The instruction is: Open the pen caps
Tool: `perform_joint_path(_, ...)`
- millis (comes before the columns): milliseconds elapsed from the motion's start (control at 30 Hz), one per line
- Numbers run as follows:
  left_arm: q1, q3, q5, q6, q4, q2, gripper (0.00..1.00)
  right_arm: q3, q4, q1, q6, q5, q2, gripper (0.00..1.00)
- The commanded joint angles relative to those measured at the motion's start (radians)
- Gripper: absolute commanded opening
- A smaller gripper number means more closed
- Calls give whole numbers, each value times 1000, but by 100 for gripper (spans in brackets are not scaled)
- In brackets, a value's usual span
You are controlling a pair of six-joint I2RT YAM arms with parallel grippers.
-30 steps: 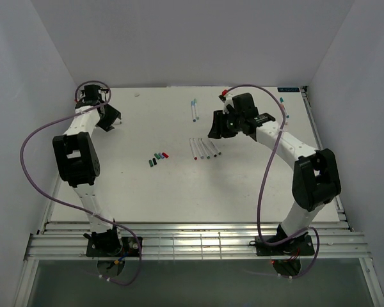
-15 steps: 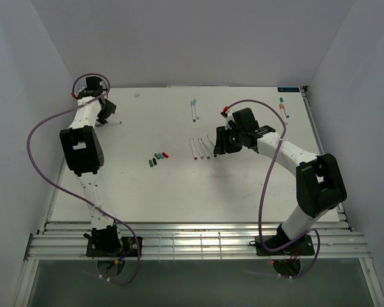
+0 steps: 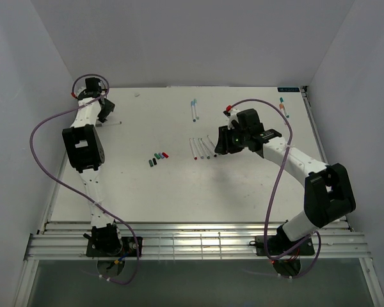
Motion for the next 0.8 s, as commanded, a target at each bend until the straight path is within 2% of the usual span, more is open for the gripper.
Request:
perform_joint_path(0, 10, 53, 32, 17, 54, 6, 61, -15, 34, -2, -20, 13, -41, 48)
perform_joint_path(167, 10, 93, 91, 29, 91, 40, 60, -16, 31, -1, -22, 14, -42, 48)
perform_joint_path(333, 10, 64, 168, 69, 110, 63, 57, -2, 34, -1, -14, 3, -32, 48)
perform_joint_path(767, 6, -240, 239, 146, 133, -30, 49, -4, 52, 2, 1, -25, -29, 48)
